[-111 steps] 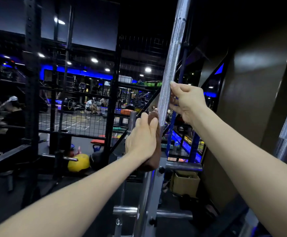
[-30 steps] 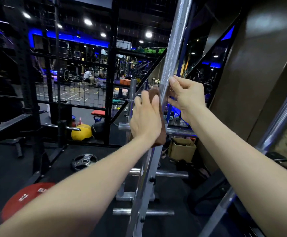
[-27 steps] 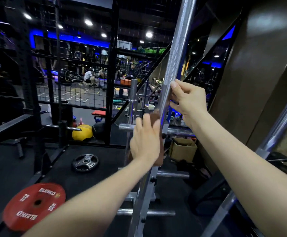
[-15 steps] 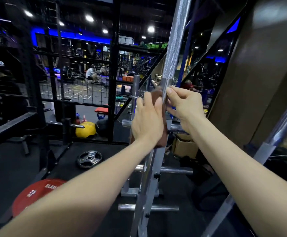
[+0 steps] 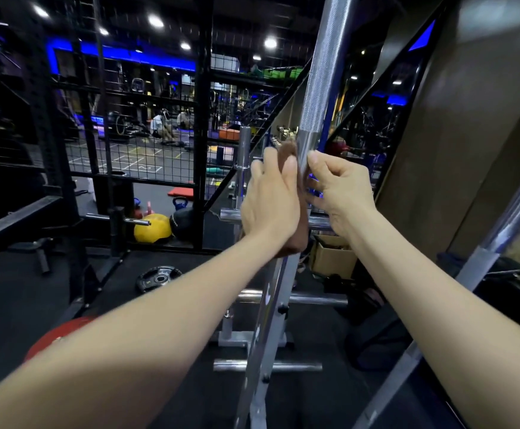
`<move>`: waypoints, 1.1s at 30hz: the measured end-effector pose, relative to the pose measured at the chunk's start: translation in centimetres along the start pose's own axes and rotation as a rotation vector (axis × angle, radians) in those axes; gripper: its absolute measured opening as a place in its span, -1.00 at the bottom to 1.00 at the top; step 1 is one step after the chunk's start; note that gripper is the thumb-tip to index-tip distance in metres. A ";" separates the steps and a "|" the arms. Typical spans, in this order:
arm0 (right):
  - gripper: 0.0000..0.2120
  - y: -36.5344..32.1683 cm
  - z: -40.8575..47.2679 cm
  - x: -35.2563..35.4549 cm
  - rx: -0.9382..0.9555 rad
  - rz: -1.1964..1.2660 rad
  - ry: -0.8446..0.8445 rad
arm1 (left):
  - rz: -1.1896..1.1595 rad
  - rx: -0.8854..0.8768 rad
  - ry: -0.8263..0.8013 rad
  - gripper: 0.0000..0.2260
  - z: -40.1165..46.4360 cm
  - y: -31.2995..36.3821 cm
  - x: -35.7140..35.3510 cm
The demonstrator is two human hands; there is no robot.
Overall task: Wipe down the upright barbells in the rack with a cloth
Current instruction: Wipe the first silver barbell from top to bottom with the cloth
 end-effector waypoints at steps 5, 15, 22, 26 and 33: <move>-0.71 0.3 -0.1 0.4 -0.017 0.002 0.032 | 0.186 0.124 -0.169 -0.63 -6.2 -6.9 -2.9; -0.72 0.8 -0.5 -0.5 -0.007 0.021 0.038 | 0.130 0.038 0.038 -0.63 -2.9 -2.8 -0.9; -0.77 2.8 -1.0 -0.1 -0.015 -0.010 0.026 | 0.358 0.109 -0.108 -0.52 -7.3 -8.6 -3.8; -0.75 4.3 -1.9 0.4 -0.062 -0.062 0.052 | 0.470 0.130 -0.217 -0.59 -7.8 -9.9 -4.5; -0.75 4.6 -3.3 0.1 -0.082 -0.026 -0.017 | 0.260 0.032 -0.005 -0.58 -5.6 -5.9 -2.0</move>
Point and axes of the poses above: each hand's wrist, its own z-axis towards the middle knuckle, its own x-axis out of the back of the hand, y = z × x, the point moved 3 cm from there along z, towards the middle knuckle, and after that the axes turned 10 degrees about x, right-handed, at the moved point
